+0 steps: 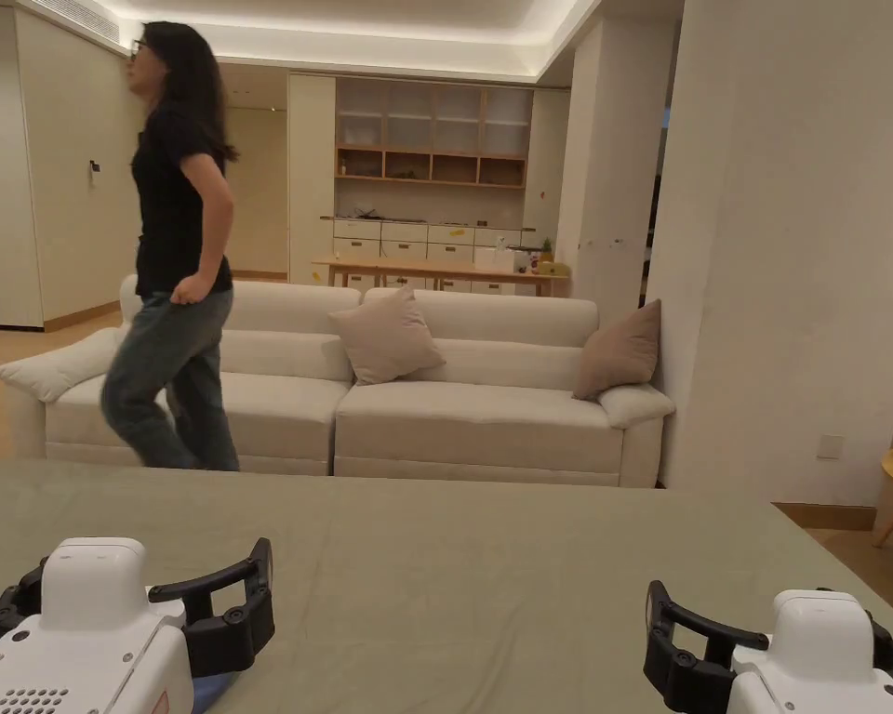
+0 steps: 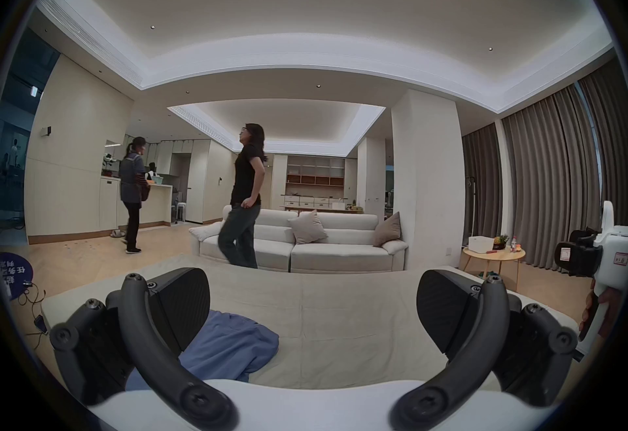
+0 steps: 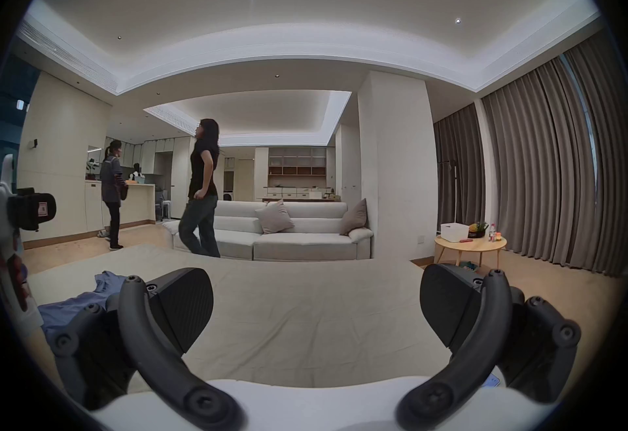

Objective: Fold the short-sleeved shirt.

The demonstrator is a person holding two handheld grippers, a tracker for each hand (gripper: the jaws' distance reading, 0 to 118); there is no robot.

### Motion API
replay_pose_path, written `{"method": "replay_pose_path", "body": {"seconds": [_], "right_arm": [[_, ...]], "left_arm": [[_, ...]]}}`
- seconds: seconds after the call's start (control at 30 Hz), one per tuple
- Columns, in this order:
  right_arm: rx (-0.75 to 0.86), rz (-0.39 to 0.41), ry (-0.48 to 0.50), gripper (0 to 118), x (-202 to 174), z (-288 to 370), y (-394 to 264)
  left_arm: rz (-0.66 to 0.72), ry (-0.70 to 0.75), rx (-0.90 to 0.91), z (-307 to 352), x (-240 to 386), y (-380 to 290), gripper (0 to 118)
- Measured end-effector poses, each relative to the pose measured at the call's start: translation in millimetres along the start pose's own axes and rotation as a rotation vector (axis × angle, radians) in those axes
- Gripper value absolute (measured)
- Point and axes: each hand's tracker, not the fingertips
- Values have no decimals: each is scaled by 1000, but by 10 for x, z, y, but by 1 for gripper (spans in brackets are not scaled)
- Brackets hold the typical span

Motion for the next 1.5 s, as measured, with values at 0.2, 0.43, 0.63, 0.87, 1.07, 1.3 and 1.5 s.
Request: {"method": "replay_pose_path", "body": {"seconds": [0.2,0.43,0.63,0.87,1.07,1.3,1.5], "right_arm": [[-23,-2,14,118,7,-30,11],[-43,-8,15,118,41,-24,22],[-44,-22,20,118,77,-35,22],[-41,-9,20,118,74,-36,39],[-42,-21,29,118,76,-37,63],[-32,-33,27,118,88,-28,79],[-58,-28,40,115,59,-7,85]], "left_arm": [[-35,17,-11,3,78,-22,117],[-50,-34,-13,-40,158,-45,117],[-66,-12,-18,-38,264,-51,117],[-51,1,-51,-68,269,-23,117],[-90,9,-42,-70,273,-13,117],[-106,47,-11,-51,289,-25,117],[-91,3,-69,-65,299,-26,116]]}}
